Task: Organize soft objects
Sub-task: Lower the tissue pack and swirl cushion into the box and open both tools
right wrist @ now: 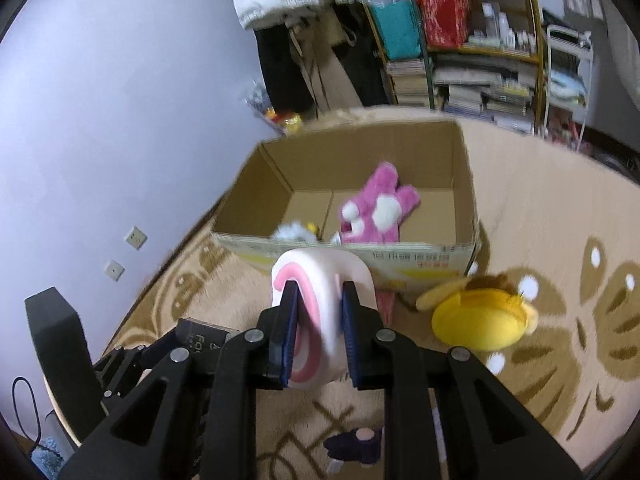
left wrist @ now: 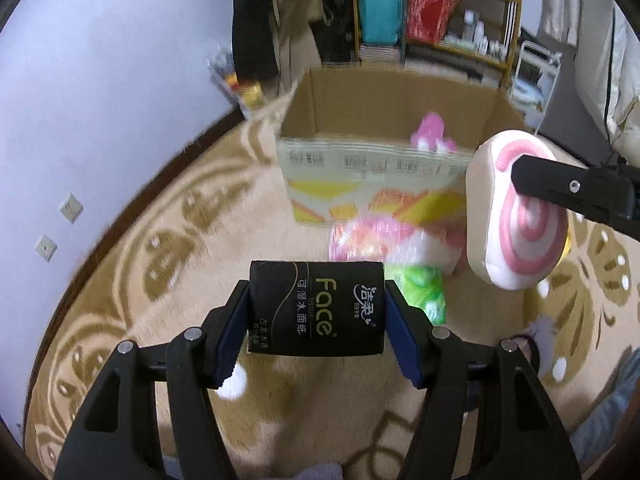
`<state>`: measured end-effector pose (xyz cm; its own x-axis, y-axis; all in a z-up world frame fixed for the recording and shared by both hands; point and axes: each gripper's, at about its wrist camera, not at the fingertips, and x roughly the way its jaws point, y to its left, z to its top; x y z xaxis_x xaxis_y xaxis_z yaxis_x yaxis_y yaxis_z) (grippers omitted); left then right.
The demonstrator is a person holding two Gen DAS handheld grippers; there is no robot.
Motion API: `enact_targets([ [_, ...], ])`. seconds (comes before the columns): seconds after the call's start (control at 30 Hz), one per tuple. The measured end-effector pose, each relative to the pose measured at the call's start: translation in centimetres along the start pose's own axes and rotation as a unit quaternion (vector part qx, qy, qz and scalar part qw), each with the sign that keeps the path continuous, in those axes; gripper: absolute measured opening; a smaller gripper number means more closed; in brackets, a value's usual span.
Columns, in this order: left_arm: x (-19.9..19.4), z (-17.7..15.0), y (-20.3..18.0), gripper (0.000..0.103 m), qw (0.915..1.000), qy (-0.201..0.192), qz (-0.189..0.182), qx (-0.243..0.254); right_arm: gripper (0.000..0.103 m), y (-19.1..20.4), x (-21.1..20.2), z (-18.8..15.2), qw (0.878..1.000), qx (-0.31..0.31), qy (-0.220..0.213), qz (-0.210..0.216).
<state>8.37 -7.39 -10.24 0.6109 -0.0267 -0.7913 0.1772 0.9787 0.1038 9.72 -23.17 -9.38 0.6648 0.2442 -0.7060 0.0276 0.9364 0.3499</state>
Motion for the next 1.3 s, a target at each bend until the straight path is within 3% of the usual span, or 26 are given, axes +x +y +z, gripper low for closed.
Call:
enact_targets([
  [0.13,-1.7,1.2,0.0,0.063,0.9987,-0.045,0.023,0.013,0.022,0.7,-1.4,0.5,0.999,-0.014,-0.042,0.001],
  [0.33,-2.3,3.3,0.7,0.063,0.9961,-0.081,0.033,0.011,0.022,0.9,-2.8,2.0,0.996,-0.03,-0.085,-0.01],
  [0.77,-1.9,9.1,1.2,0.063,0.9891,-0.137,0.052,0.014,0.022,-1.9,-2.0,4.4,0.995,-0.015,-0.095,-0.032],
  [1.17,0.7,12.4,-0.2,0.063,0.9885,-0.143,0.041,0.029,0.022,-2.9,-0.2,6.0,0.993,-0.016,-0.112,-0.036],
  [1.3,2.1,13.0,-0.7,0.063,0.9913,-0.127,0.024,0.025,0.022,-3.2,0.8,6.0,0.994,-0.01,-0.105,-0.038],
])
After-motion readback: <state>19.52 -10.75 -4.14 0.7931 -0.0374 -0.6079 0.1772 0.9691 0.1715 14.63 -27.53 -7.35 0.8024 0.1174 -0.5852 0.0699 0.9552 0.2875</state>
